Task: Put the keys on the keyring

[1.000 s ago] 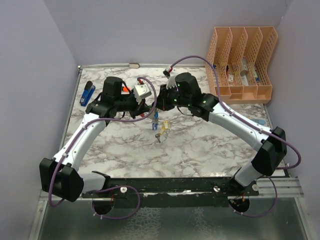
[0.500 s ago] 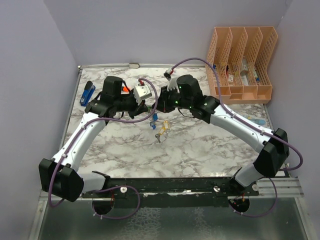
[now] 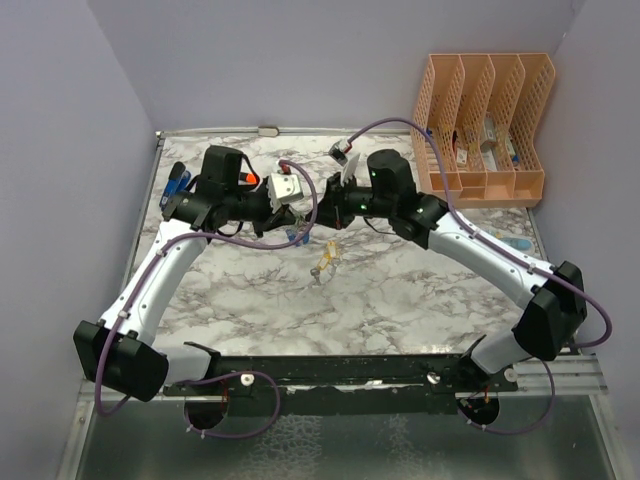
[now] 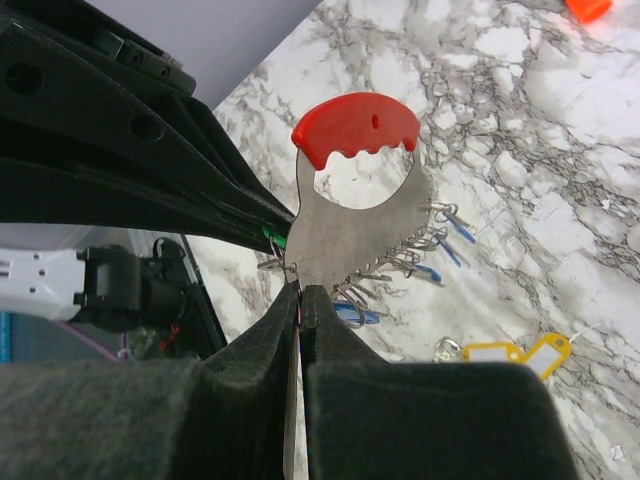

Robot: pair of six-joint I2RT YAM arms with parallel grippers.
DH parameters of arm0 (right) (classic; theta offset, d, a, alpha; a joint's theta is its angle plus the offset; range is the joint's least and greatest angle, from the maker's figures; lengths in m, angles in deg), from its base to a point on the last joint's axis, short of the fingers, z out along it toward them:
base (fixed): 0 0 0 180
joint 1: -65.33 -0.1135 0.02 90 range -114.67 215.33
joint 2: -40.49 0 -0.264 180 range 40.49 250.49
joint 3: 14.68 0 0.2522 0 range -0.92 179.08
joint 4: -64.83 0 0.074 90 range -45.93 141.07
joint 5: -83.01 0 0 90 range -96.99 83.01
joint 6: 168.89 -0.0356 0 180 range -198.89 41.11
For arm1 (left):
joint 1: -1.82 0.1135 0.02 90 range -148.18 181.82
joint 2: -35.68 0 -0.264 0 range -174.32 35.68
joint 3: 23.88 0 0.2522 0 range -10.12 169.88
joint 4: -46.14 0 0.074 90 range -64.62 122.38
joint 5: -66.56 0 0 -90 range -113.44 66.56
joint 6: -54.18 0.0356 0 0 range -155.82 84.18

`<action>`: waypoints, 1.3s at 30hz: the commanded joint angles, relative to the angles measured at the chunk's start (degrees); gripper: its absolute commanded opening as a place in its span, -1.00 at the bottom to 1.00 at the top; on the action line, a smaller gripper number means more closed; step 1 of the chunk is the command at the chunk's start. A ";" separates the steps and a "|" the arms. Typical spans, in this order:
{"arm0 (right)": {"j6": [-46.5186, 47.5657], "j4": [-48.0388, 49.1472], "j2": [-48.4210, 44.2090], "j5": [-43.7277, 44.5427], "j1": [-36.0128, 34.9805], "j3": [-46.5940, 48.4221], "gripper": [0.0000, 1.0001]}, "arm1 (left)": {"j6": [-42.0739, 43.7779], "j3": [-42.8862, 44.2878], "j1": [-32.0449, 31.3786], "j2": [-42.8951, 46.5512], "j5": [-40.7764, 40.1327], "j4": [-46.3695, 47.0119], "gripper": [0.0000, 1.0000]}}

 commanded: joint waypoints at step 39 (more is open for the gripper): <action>22.02 -10.70 6.20 -29.28 3.96 4.90 -0.98 | 22.48 1.71 0.81 -0.78 6.46 -13.27 -0.89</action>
